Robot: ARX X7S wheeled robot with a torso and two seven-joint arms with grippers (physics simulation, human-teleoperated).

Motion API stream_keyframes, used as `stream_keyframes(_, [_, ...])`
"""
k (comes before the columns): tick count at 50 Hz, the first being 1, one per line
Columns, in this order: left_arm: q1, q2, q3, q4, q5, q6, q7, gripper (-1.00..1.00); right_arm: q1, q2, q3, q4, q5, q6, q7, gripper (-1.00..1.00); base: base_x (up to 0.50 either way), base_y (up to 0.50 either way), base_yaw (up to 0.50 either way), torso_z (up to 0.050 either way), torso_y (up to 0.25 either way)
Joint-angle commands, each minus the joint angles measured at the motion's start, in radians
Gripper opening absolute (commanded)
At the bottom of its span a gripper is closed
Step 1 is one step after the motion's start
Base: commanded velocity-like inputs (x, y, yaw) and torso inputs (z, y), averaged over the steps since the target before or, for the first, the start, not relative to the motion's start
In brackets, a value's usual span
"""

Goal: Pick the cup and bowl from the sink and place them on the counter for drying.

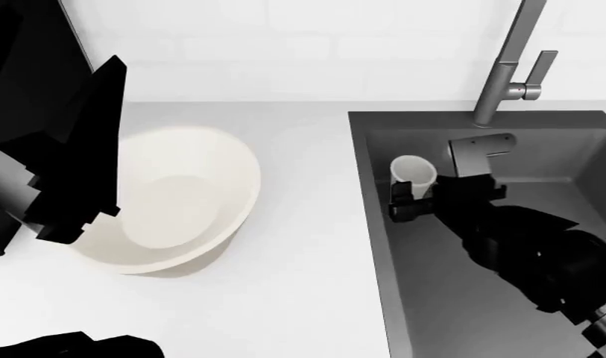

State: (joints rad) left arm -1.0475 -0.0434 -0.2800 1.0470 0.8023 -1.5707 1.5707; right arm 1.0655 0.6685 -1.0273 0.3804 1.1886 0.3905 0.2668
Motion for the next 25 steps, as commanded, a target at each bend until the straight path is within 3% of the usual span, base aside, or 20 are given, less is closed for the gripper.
stream_keyframes(1, [0.000, -0.001, 0.001, 0.000, 0.003, 0.000, 0.000, 1.00, -0.008, 0.071, 0.021, -0.119, -0.013, -0.004, -0.003, -1.00, 0.00, 0.00, 0.00, 0.000, 0.000])
stream_keyframes(25, [-0.003, 0.008, 0.013, 0.000, 0.018, 0.000, 0.000, 1.00, -0.005, 0.229, 0.079, -0.345, 0.074, 0.009, -0.013, -1.00, 0.00, 0.00, 0.00, 0.000, 0.000])
